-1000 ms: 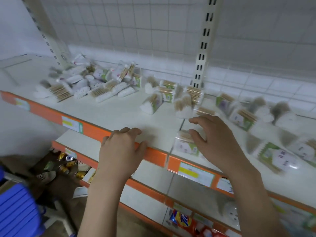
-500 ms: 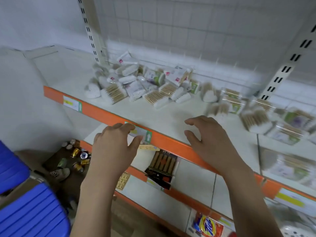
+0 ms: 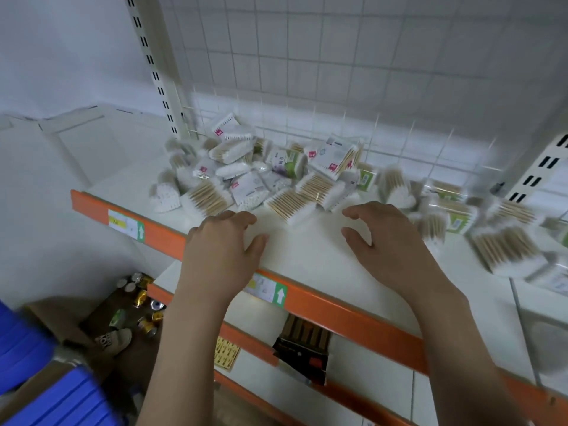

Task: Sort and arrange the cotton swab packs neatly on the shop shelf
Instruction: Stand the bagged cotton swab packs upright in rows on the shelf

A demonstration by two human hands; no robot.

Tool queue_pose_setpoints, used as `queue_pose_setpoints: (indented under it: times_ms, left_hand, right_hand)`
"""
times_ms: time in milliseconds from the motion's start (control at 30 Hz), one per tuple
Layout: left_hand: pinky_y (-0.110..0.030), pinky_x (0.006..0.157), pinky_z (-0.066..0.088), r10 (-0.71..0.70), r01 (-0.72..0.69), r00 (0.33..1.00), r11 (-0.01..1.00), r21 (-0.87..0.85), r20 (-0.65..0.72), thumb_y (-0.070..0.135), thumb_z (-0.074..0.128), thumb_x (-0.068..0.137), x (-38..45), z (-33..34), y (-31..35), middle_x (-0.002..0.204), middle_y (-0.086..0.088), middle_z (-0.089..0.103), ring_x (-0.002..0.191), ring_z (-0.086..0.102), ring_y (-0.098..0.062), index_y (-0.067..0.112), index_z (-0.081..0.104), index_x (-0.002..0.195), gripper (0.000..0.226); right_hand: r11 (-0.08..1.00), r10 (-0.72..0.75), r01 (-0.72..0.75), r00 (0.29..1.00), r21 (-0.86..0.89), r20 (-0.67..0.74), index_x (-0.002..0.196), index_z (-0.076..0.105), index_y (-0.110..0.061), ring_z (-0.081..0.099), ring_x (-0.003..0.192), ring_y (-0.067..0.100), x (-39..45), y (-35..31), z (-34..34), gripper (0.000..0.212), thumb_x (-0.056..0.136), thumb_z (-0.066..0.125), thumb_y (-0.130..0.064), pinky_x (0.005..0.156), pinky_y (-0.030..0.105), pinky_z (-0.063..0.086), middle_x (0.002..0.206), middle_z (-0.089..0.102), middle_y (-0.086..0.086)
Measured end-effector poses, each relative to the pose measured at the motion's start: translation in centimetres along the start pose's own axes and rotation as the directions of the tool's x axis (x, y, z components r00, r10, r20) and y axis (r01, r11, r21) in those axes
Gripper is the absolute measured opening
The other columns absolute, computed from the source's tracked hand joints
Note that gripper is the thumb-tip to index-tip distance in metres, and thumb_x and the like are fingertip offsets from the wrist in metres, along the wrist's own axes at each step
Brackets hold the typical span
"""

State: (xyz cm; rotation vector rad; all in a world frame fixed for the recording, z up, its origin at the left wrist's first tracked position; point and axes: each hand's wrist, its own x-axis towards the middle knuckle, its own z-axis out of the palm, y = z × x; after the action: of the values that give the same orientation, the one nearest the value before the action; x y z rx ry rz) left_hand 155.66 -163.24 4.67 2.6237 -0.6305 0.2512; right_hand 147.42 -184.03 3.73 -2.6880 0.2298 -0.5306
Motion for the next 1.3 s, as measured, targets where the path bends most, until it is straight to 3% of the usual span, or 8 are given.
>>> queue_pose_setpoints:
  times_ms: [167, 367, 500, 633, 767, 933, 1100, 1300]
  left_hand:
    - [-0.040, 0.089, 0.045, 0.077, -0.076, 0.996, 0.997, -0.034, 0.038, 0.039, 0.053, 0.089, 3.3, 1.1, 1.1, 0.113, 0.001, 0.062, 0.106, 0.056, -0.023, 0.022, 0.057, 0.122, 0.037]
    - [-0.042, 0.089, 0.046, 0.124, -0.120, 0.990, 0.991, -0.056, 0.073, 0.037, 0.055, 0.088, 8.4, 1.8, -0.4, 0.117, -0.004, 0.060, 0.107, 0.055, -0.027, 0.020, 0.057, 0.122, 0.039]
    - [-0.037, 0.089, 0.043, 0.198, -0.196, 0.979, 0.980, -0.045, 0.046, 0.033, 0.055, 0.088, 13.4, 1.7, -1.6, 0.120, -0.006, 0.058, 0.108, 0.054, -0.027, 0.018, 0.057, 0.121, 0.036]
    - [-0.036, 0.087, 0.042, 0.265, -0.268, 0.962, 0.962, 0.052, 0.060, 0.030, 0.055, 0.087, 18.5, 1.2, -2.6, 0.117, -0.007, 0.055, 0.109, 0.049, -0.026, 0.016, 0.054, 0.122, 0.037]
    - [-0.039, 0.090, 0.045, 0.290, -0.305, 0.950, 0.941, 0.147, 0.116, 0.026, 0.059, 0.086, 21.7, 1.2, -3.8, 0.119, -0.010, 0.049, 0.113, 0.046, -0.027, 0.009, 0.049, 0.123, 0.042]
    - [-0.039, 0.093, 0.040, 0.297, -0.338, 0.938, 0.903, 0.264, 0.181, 0.039, 0.057, 0.087, 23.1, 2.2, -5.5, 0.124, -0.013, 0.045, 0.115, 0.044, -0.030, 0.006, 0.046, 0.122, 0.050]
    - [-0.033, 0.075, 0.035, 0.268, -0.308, 0.946, 0.919, 0.247, 0.183, 0.043, 0.051, 0.089, 23.3, 3.4, -6.4, 0.119, -0.009, 0.050, 0.108, 0.049, -0.028, 0.009, 0.050, 0.118, 0.045]
    - [-0.029, 0.063, 0.034, 0.301, -0.311, 0.951, 0.924, 0.223, 0.076, 0.032, 0.053, 0.086, 23.2, 3.3, -6.5, 0.092, -0.001, 0.062, 0.081, 0.054, -0.019, 0.014, 0.062, 0.101, 0.025]
  right_hand:
    - [0.998, 0.051, -0.051, 0.998, -0.029, -0.024, 0.121, 0.058, -0.013, 0.049, 0.113, 0.020, 1.6, 1.5, -0.1, 0.032, 0.091, 0.055, -0.021, 0.086, 0.015, 0.028, 0.119, 0.059, 0.001]
    - [0.986, 0.121, -0.123, 0.992, -0.114, -0.023, 0.121, 0.058, -0.012, 0.050, 0.110, 0.027, 4.8, 2.1, -0.4, 0.032, 0.090, 0.055, -0.019, 0.089, 0.030, 0.037, 0.115, 0.060, 0.008]
    - [0.973, 0.128, -0.136, 0.990, -0.185, -0.055, 0.119, 0.059, -0.012, 0.049, 0.108, 0.028, 8.5, 1.0, -0.1, 0.031, 0.090, 0.053, -0.018, 0.087, 0.029, 0.034, 0.115, 0.059, 0.009]
    - [0.955, 0.156, -0.169, 0.985, -0.244, -0.074, 0.130, 0.051, -0.013, 0.045, 0.115, 0.028, 12.7, -0.3, 0.6, 0.041, 0.090, 0.054, -0.021, 0.091, 0.033, 0.037, 0.124, 0.054, 0.009]
    - [0.933, 0.204, -0.219, 0.976, -0.285, -0.082, 0.129, 0.049, -0.011, 0.044, 0.113, 0.028, 15.6, -0.5, 1.3, 0.044, 0.087, 0.058, -0.020, 0.091, 0.034, 0.038, 0.120, 0.053, 0.010]
    - [0.867, 0.321, -0.321, 0.945, -0.382, -0.065, 0.128, 0.047, -0.008, 0.043, 0.114, 0.029, 17.5, 0.2, 1.9, 0.055, 0.082, 0.065, -0.031, 0.093, 0.036, 0.038, 0.123, 0.049, 0.012]
    - [0.819, 0.409, -0.373, 0.912, -0.435, -0.012, 0.131, 0.043, -0.009, 0.041, 0.115, 0.027, 18.1, 0.3, 2.1, 0.065, 0.079, 0.067, -0.040, 0.092, 0.035, 0.037, 0.125, 0.046, 0.011]
    - [0.805, 0.415, -0.388, 0.909, -0.449, -0.040, 0.127, 0.046, -0.008, 0.038, 0.110, 0.026, 17.8, -0.8, 2.3, 0.056, 0.079, 0.066, -0.028, 0.089, 0.031, 0.037, 0.118, 0.041, 0.012]
